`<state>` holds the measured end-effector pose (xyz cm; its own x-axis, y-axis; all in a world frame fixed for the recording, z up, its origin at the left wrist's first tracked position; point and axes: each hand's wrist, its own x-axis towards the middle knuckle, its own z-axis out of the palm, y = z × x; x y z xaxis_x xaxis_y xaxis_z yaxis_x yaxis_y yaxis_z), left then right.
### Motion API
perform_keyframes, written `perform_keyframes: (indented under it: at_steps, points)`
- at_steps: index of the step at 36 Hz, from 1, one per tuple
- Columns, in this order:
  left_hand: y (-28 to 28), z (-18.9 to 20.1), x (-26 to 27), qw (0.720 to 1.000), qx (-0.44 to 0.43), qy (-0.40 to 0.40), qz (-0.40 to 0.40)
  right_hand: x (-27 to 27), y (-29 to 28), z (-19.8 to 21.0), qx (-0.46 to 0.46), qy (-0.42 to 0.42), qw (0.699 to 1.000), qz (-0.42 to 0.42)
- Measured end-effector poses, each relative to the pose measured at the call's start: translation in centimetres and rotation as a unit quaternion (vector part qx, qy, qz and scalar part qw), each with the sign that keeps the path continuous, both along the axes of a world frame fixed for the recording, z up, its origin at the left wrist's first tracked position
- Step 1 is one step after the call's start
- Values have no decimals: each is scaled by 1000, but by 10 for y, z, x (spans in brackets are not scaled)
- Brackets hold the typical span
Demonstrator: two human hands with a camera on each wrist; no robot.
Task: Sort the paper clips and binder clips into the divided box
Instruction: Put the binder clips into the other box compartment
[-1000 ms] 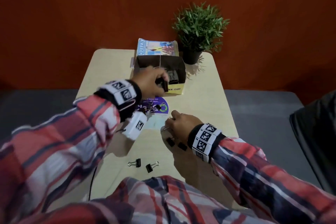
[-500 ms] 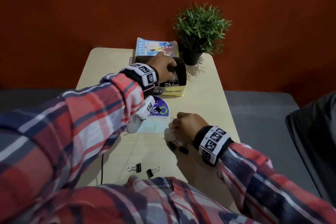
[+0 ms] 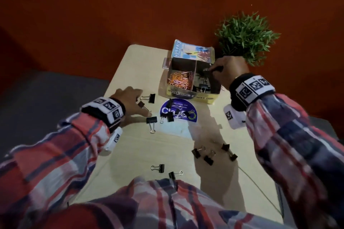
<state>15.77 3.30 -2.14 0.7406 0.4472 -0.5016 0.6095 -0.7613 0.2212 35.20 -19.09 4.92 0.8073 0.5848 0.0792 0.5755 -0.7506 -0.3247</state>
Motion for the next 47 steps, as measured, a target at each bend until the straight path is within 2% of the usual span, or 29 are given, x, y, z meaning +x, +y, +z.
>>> perform_keyframes:
  at_steps: [4, 8, 12, 16, 20, 23, 27, 32, 36, 44, 47]
  points:
    - [-30, -7, -2, 998, 43, -13, -46, 18, 26, -19, -94, 7, 996, 2]
    - [-55, -17, 0, 996, 63, -24, -50, 19, 36, -37, -176, 35, 984, 19]
    - [-65, -19, 3, 998, 35, -40, -45, 10, 27, -37, -157, 27, 986, 38]
    - [-74, -24, 6, 997, 16, -66, -42, -19, -10, -24, -121, -10, 991, 58]
    - [-81, -24, 9, 996, 12, -78, -46, -69, -66, -29, -198, 113, 973, 43]
    - [-85, -22, 12, 996, 9, -67, -51, -105, -93, -50, -260, 159, 951, 52]
    - [-93, -17, 16, 996, 9, -52, -67, -136, -103, -68, -246, 190, 950, 35]
    - [-96, -9, 23, 996, 19, -15, -91, -158, -93, -81, -199, 178, 963, 27]
    - [-95, -2, 30, 993, -1, -13, -114, -166, -85, -82, -220, 168, 960, 45]
    - [-95, 34, 60, 981, -117, -110, -107, -170, -82, -79, -232, 144, 958, 84]
    - [-100, 57, 85, 975, -123, -154, -104, -170, -79, -79, -228, 133, 960, 91]
